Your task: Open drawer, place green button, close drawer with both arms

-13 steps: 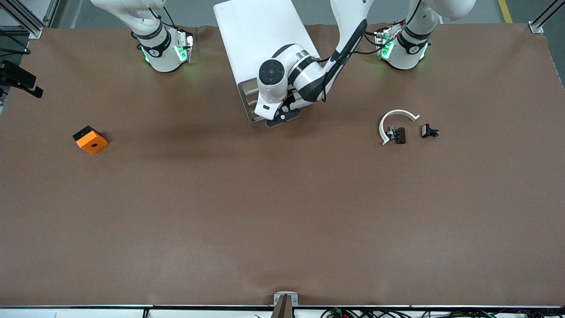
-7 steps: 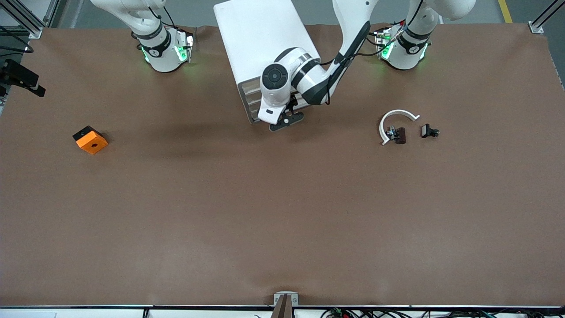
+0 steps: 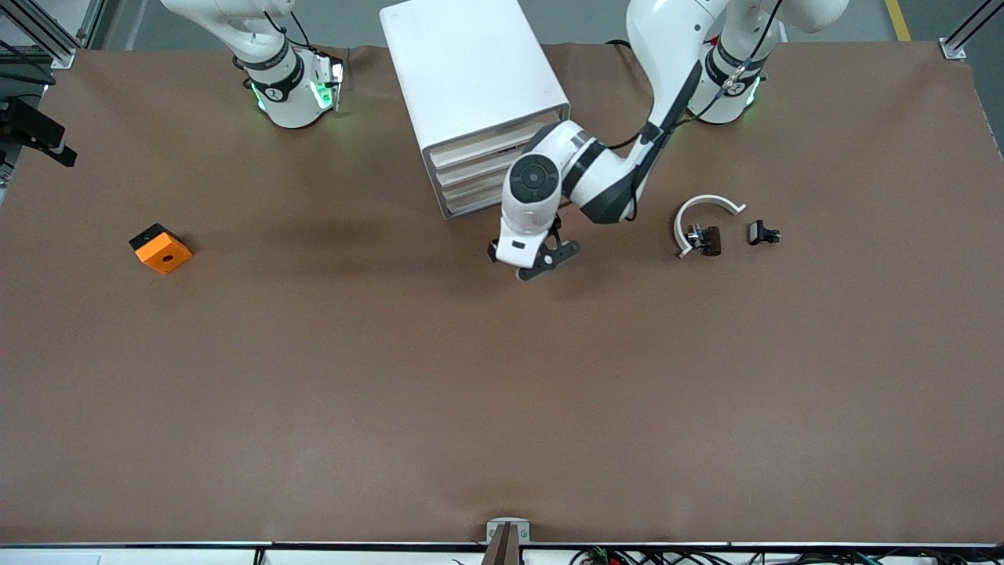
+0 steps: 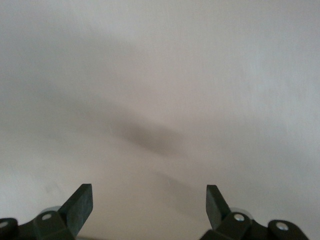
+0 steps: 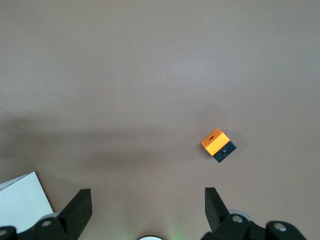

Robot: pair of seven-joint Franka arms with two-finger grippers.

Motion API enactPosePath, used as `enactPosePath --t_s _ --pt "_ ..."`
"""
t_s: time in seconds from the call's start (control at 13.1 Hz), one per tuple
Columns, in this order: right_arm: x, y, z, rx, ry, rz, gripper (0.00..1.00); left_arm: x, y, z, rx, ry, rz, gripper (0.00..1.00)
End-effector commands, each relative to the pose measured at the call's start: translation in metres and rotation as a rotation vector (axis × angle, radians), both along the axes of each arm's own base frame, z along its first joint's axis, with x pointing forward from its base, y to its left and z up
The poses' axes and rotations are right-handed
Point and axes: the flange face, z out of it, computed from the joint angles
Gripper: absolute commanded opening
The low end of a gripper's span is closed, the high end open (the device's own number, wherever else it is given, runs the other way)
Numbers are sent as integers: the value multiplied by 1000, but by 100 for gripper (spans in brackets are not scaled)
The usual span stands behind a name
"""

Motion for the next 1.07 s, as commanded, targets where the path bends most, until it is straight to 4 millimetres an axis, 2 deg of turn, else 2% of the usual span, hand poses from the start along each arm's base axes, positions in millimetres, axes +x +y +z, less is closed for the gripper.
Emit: enactPosePath --t_s 0.0,0.15,0.38,0.53,0.76,0.91,0.99 --pt "-11 -2 4 -1 -17 -2 100 38 45 13 -3 -14 -42 100" --pt "-15 -1 8 0 -22 -51 100 72 87 18 -22 -29 -58 100" --pt "-14 3 8 -1 -21 -70 100 125 174 49 -57 -76 -115 100" --pt "-14 11 9 -3 -23 -55 100 141 228 69 -72 -105 -184 100" --pt "-15 10 11 -3 -25 -58 100 162 309 105 -72 -114 -223 100" --pt "-17 6 10 -2 -21 -65 100 164 375 144 -82 -125 -311 100" --pt "-16 5 10 -2 -23 -68 100 160 396 163 -82 -128 -322 100"
